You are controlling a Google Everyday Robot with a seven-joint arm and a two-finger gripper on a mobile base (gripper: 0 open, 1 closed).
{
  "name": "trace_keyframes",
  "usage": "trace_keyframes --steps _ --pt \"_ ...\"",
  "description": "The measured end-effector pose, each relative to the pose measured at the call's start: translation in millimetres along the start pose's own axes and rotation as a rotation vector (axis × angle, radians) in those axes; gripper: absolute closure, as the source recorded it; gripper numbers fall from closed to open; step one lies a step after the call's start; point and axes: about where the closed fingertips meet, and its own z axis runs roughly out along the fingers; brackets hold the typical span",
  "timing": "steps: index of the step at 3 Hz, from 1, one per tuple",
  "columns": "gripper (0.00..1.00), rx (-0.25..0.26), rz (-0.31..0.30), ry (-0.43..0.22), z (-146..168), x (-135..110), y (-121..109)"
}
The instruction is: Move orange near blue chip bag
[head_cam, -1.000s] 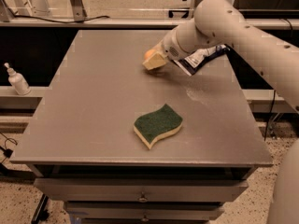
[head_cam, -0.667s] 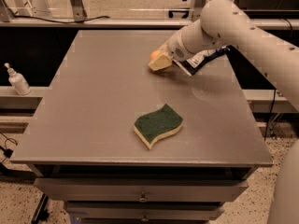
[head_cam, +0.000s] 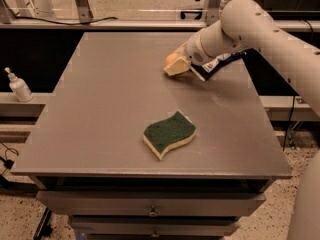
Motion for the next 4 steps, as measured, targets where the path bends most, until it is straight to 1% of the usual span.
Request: trace_keyframes --steps 2,3,4 --pt "0.12 0.0 0.0 0.0 -0.7 -0.7 -0.3" --pt "0.0 -0.031 -0.046 -0.011 0.0 -2.8 -3.8" --pt "0.0 -0.037 -0.057 -0.014 -0.2 -4.1 -4.5"
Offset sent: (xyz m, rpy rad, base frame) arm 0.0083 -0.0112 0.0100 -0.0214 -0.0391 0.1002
